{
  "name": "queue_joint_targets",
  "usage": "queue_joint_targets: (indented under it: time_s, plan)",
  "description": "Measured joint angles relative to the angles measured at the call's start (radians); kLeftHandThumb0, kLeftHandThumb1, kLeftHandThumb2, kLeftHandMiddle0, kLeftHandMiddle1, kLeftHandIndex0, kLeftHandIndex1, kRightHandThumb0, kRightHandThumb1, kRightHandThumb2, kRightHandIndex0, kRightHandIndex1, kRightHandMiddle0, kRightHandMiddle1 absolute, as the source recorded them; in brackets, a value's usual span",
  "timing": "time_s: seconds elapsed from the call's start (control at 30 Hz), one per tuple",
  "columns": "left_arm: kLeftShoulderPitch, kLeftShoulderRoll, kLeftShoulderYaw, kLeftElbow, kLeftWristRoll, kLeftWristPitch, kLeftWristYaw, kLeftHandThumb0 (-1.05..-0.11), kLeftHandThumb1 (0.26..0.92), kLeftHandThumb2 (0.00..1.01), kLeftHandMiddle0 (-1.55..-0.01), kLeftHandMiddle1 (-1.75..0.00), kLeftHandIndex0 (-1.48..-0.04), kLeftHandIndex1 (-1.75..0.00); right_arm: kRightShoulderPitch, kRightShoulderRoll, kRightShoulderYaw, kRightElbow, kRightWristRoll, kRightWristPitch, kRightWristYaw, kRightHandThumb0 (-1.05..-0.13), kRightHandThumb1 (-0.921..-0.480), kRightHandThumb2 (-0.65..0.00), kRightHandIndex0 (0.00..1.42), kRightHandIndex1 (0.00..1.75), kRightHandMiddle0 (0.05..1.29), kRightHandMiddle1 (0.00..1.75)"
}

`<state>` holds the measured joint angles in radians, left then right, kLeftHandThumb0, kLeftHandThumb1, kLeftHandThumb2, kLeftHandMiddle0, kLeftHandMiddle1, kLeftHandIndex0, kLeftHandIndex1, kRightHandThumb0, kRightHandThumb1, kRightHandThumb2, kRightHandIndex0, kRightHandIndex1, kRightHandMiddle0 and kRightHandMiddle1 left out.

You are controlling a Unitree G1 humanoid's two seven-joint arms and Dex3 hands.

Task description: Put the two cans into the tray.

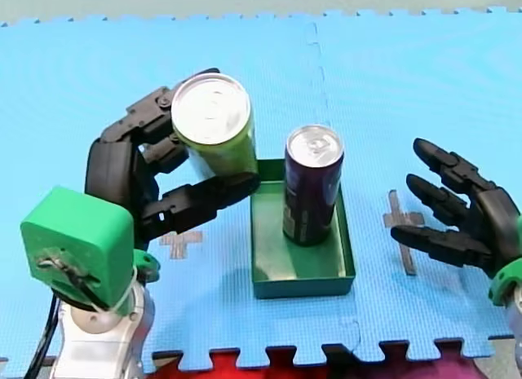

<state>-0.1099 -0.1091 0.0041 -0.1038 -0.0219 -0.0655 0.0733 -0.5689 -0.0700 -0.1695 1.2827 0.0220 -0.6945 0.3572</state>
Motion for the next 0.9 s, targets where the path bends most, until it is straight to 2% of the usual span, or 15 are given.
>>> queue_joint_targets:
  time_s: [0.2,0.43,0.9]
  plan:
    - [-0.008,-0.024,-0.032,0.027,0.034,-0.001,0.021,-0.384,0.732,0.0,-1.41,0.0,-1.29,0.0,0.0,0.001,0.001,0.0,-0.003,-0.001,-0.007,-0.74,-0.663,-0.001,0.41,0.0,0.36,0.0]
    - [-0.009,-0.041,-0.06,0.021,0.061,0.02,0.04,-0.386,0.732,0.0,-1.41,0.0,-1.3,0.0,-0.002,0.001,0.003,0.0,-0.006,-0.001,-0.011,-0.747,-0.666,-0.001,0.41,0.0,0.36,0.0]
    - [-0.003,-0.04,-0.077,0.015,0.079,0.039,0.037,-0.39,0.734,0.0,-1.42,0.0,-1.3,0.0,-0.003,0.004,0.005,-0.007,-0.006,-0.009,-0.016,-0.753,-0.666,0.0,0.41,0.0,0.36,0.0]
